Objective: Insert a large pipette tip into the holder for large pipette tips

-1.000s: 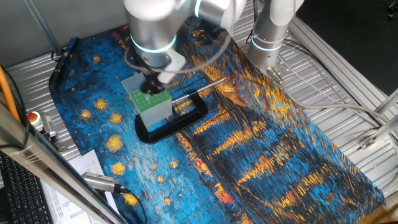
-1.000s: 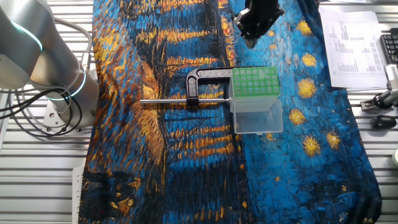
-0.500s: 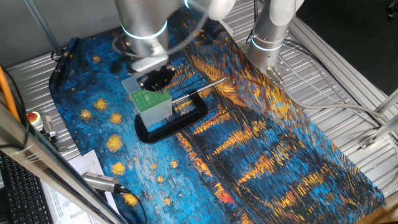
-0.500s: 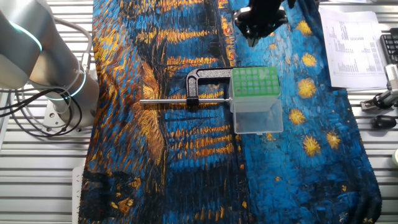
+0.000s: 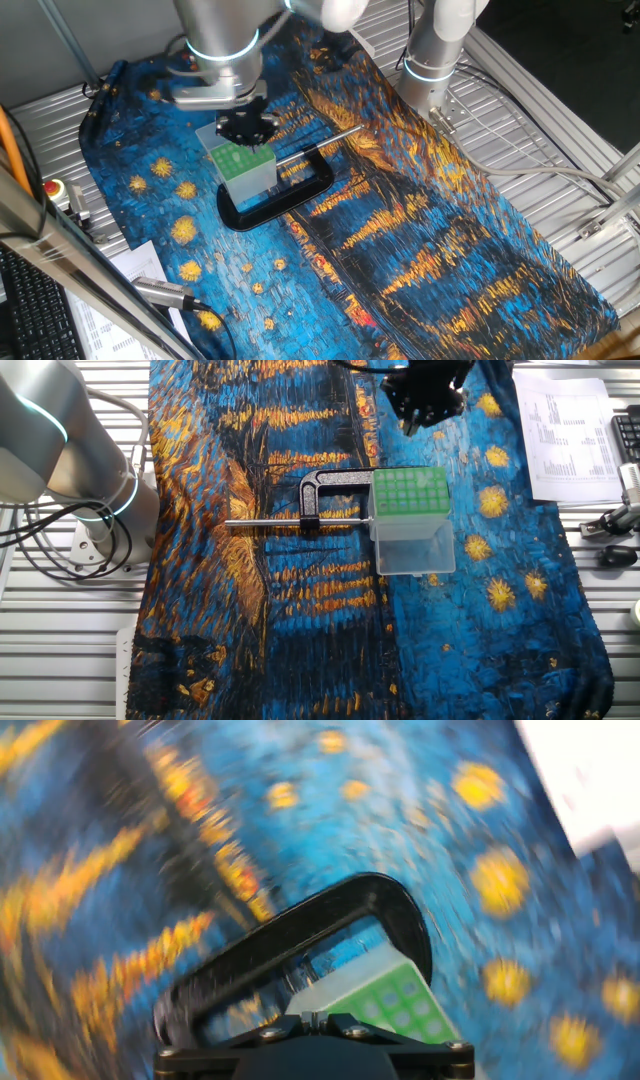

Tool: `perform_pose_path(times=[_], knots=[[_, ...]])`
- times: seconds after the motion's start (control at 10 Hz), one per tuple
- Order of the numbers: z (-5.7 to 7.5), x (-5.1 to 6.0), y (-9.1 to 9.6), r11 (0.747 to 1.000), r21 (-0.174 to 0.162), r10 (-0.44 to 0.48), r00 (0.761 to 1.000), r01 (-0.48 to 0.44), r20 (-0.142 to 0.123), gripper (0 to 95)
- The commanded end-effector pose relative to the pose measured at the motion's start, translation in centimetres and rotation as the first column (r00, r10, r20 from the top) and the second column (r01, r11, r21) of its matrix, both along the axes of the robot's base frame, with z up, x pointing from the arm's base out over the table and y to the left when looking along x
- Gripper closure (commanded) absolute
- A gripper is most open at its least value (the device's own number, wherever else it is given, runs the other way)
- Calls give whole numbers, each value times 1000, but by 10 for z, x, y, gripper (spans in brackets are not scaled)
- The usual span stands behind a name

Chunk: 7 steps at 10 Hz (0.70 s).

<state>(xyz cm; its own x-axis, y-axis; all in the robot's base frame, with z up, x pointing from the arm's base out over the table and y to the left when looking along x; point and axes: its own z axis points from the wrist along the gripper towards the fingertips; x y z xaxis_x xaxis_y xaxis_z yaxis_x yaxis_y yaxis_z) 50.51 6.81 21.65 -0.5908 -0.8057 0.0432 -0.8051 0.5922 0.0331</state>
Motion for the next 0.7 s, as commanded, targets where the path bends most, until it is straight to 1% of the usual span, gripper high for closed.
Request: perform_pose_path(times=[0.1,0.2,0.3,0.4,0.5,0.6,0.7], knots=[[-8,12,2,857,18,-513,857,514,-44,950],[-8,12,2,797,32,-601,798,603,-48,950],[-8,12,2,717,49,-695,718,696,-41,950],[-8,12,2,674,49,-737,675,737,-38,950],[-8,12,2,623,36,-780,624,781,-36,950],[-8,12,2,617,30,-786,618,786,-31,950],[-8,13,0,622,27,-782,622,783,-27,950]])
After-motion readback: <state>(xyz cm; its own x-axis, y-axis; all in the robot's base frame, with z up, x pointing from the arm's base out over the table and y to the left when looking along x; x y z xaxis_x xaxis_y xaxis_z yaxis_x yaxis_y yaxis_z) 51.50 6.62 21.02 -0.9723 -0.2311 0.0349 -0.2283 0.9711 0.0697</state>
